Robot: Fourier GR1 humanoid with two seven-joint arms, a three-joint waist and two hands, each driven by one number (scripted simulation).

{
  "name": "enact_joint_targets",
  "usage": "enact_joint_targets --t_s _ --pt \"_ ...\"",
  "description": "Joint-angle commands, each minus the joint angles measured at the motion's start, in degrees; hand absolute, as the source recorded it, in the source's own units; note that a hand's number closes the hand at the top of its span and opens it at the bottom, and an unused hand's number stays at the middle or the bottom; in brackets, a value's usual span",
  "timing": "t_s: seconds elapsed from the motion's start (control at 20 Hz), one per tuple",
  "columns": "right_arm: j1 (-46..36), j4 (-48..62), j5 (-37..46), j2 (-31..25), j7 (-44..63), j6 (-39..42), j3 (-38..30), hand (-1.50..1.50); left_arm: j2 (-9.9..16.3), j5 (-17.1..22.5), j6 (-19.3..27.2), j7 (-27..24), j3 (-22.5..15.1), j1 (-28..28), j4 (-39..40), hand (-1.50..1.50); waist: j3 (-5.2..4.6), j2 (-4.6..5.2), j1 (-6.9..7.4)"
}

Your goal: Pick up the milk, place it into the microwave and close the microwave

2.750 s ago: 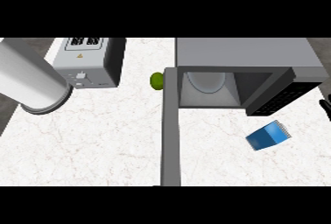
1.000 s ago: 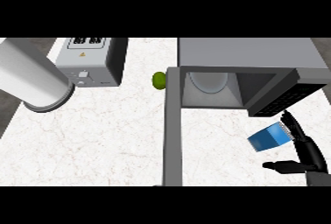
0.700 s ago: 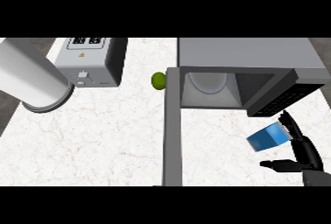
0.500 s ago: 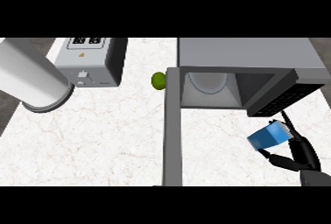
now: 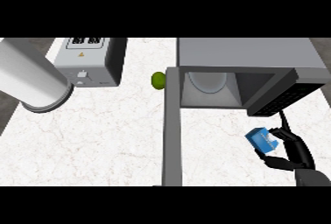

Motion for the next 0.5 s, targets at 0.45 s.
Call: enact_joint_targets --t_s 0.45 --pt "-3.4 -0.4 -3.0 15.9 -5.3 -10.3 -0.8 1.5 -0.7 1.8 0.4 1.9 1.2 0.8 -0.8 -1.5 0.28 0.01 0.27"
